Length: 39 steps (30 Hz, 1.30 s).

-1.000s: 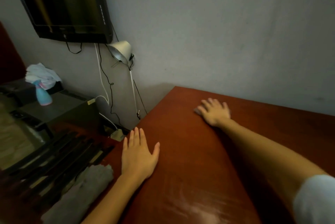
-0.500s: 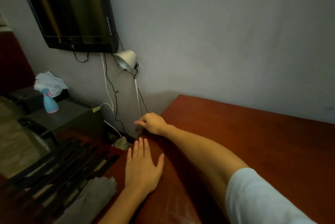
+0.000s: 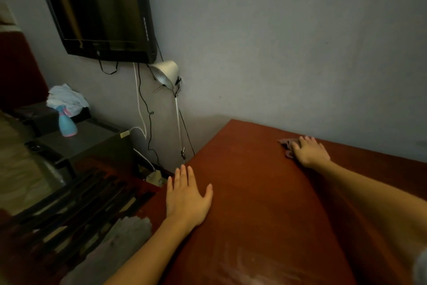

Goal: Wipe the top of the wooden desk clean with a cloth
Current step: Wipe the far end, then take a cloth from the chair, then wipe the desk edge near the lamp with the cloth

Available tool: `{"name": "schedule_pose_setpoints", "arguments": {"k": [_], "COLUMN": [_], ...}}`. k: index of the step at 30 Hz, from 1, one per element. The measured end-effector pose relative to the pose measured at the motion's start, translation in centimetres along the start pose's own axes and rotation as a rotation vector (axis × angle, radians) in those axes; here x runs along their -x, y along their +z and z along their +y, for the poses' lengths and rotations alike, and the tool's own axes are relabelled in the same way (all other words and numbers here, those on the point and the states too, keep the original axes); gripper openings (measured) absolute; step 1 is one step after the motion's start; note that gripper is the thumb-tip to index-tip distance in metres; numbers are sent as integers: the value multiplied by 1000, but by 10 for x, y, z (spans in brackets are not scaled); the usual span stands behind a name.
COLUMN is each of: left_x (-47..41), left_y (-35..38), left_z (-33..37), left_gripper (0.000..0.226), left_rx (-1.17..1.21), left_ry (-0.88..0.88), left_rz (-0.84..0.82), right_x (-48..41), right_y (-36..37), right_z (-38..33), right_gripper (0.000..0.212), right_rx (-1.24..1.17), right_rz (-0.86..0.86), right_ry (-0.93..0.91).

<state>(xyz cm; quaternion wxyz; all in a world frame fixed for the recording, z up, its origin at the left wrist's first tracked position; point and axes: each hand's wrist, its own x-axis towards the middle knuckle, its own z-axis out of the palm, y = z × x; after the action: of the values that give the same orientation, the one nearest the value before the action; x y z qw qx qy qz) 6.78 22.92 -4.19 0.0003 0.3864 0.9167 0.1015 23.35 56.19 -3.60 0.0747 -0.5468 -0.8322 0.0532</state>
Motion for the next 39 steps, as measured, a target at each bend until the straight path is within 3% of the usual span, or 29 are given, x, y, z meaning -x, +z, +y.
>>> {"name": "schedule_pose_setpoints", "arguments": {"k": [5, 9, 14, 16, 18, 20, 22, 24, 25, 27, 29, 33, 39], "left_x": [-16, -31, -45, -45, -44, -43, -44, -44, -44, -44, -43, -42, -44], "left_y": [4, 8, 11, 13, 12, 11, 10, 11, 11, 11, 10, 10, 12], "left_z": [4, 7, 8, 8, 8, 7, 7, 8, 8, 8, 9, 11, 10], "left_gripper": [80, 80, 81, 83, 82, 81, 81, 82, 82, 82, 81, 80, 80], "left_rx": [-11, -7, -21, -15, 1, 15, 20, 17, 14, 7, 6, 7, 5], "left_ry": [-10, -10, -25, -36, -32, -22, -16, -16, -19, -25, -22, -19, -26], "left_rz": [17, 19, 29, 27, 26, 31, 39, 33, 28, 24, 25, 36, 49], "right_x": [3, 18, 47, 49, 44, 30, 12, -8, -18, -31, -33, -34, -47], "right_y": [10, 26, 41, 42, 31, 6, -20, -34, -34, -22, -2, 17, 29], "right_z": [-67, -166, -274, -284, -276, -252, -210, -154, -124, -69, -39, -62, -156], "right_gripper": [70, 96, 73, 58, 45, 36, 34, 35, 38, 56, 74, 79, 77], "right_rx": [29, 14, 15, -144, -485, -808, -887, -753, -601, -229, -17, -7, -24], "right_rz": [-13, -42, -193, -258, -276, -67, 217, 344, 305, 87, -77, 4, -41], "right_ry": [-68, -337, -679, -694, -623, -446, -279, -185, -135, -53, 8, 58, -121]}}
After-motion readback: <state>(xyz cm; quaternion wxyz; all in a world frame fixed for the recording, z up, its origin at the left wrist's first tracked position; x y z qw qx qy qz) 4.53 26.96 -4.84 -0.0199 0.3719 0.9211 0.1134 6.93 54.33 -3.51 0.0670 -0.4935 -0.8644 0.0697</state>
